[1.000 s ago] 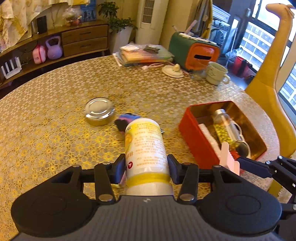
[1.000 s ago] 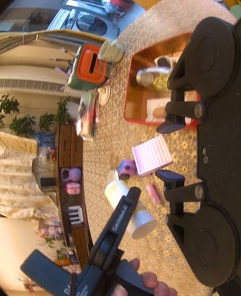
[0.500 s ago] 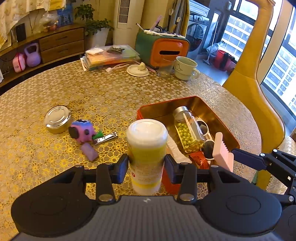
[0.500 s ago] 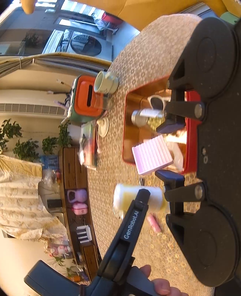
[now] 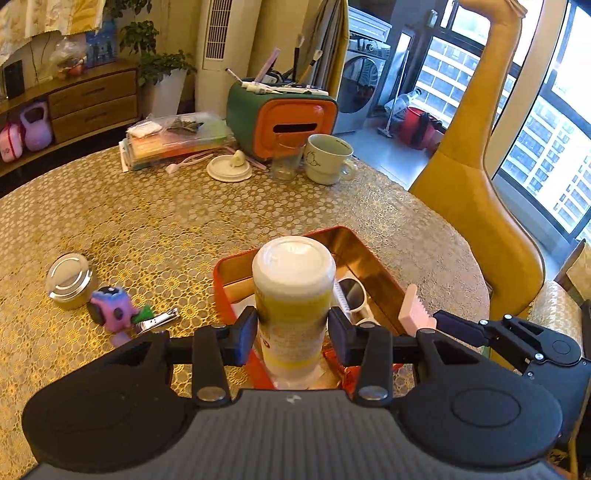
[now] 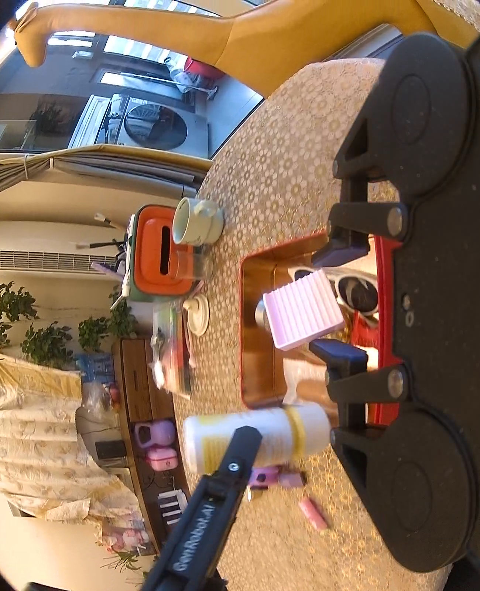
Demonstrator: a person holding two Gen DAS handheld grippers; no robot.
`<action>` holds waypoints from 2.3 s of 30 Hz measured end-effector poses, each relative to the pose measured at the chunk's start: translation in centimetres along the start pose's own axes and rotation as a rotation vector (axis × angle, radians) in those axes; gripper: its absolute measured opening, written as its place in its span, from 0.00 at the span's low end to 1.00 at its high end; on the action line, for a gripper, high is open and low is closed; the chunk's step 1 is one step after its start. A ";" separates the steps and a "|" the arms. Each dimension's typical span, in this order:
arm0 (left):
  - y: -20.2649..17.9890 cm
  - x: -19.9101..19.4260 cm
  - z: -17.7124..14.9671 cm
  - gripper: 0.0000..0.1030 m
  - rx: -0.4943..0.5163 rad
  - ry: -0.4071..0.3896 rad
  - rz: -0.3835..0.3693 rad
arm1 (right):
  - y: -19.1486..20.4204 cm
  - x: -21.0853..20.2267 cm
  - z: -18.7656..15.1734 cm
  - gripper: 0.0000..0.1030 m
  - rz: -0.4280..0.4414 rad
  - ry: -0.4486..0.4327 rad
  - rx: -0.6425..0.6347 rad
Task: Organize rigid objects
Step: 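Carry the bottle with the left tool while the right tool carries the pink comb over the red tin, then lower the bottle into the red tin and open the left tool while the right releases the comb, then move the left tool to the pink lip-balm tube while the right tool moves to the purple block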
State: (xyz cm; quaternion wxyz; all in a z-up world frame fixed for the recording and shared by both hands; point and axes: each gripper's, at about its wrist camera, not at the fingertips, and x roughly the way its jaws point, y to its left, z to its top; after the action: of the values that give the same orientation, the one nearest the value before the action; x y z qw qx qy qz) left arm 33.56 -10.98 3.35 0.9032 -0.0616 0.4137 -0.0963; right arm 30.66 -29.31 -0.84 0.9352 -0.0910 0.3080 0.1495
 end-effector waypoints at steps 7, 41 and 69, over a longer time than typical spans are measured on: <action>-1.0 3.4 0.4 0.39 0.014 0.038 0.016 | -0.9 2.0 -0.4 0.41 -0.027 0.027 -0.008; 0.7 8.2 -1.4 0.32 0.032 0.092 0.032 | 0.2 4.7 -1.0 0.55 -0.065 0.094 -0.010; 4.4 -2.3 -4.7 0.65 0.054 -0.037 0.058 | 4.2 -2.1 0.2 0.86 0.038 0.021 0.063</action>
State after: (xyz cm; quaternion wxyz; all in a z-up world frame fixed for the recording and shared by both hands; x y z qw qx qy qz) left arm 29.08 -6.31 1.12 0.9145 -0.0270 0.3958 -0.0800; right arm 27.74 -25.78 0.23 0.9312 -0.0571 0.3241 0.1567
